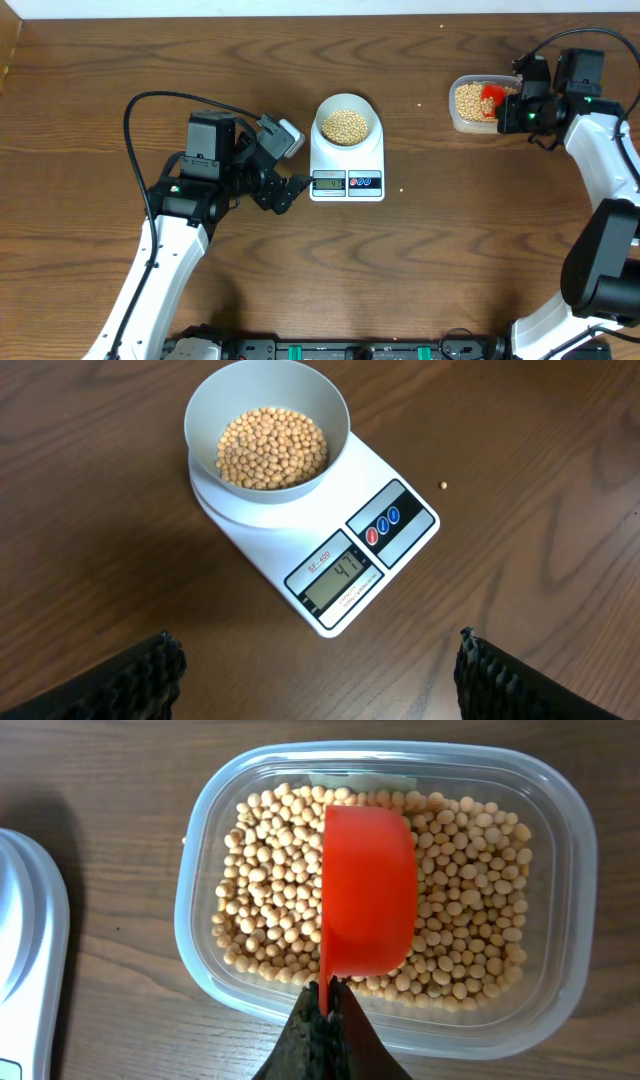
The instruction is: Scoop item into bowl and weigh 50g on scale
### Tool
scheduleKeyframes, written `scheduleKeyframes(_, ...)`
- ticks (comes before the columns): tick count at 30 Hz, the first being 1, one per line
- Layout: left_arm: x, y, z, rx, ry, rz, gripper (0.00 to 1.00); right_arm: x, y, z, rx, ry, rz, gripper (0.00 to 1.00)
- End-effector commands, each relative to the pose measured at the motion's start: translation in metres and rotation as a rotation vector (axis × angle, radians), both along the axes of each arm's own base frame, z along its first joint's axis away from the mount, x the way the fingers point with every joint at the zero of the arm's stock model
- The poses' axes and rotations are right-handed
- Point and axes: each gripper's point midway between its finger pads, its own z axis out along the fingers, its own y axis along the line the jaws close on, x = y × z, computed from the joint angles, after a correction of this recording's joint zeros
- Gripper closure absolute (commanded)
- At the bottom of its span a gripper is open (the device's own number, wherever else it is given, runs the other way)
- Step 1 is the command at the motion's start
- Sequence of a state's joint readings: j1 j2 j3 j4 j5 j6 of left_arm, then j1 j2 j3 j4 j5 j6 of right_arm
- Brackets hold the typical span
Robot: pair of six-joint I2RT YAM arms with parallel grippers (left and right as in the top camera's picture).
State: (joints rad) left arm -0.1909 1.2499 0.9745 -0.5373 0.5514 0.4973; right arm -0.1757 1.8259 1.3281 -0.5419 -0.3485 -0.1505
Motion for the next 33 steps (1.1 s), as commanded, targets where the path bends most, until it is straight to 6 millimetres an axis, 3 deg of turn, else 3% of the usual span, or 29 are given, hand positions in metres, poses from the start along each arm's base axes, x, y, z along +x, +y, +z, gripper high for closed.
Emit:
scheduleKeyframes(1,-0.002,0.000,0.001,-0.007,0.001,0.002,0.11,-0.001,0.002,0.001,-0.004,-0.012,0.034,0.99)
scheduleKeyframes(9,-0.002,0.000,0.001,-0.007,0.001,0.002,0.11,-0.001,0.003,0.006,0.016,-0.016,0.008,0.99)
scheduleKeyframes(19,-0.002,0.000,0.001,-0.007,0.001,0.002,0.11,0.006,0.007,0.048,0.072,-0.122,-0.022,0.99)
scheduleKeyframes(24,-0.002,0.000,0.001,-0.007,0.001,0.002,0.11,0.008,0.020,0.076,0.194,-0.187,0.002,0.99)
scheduleKeyframes(33,-0.002,0.000,0.001,-0.007,0.001,0.002,0.11,0.009,0.050,0.097,0.368,-0.218,0.074,0.99)
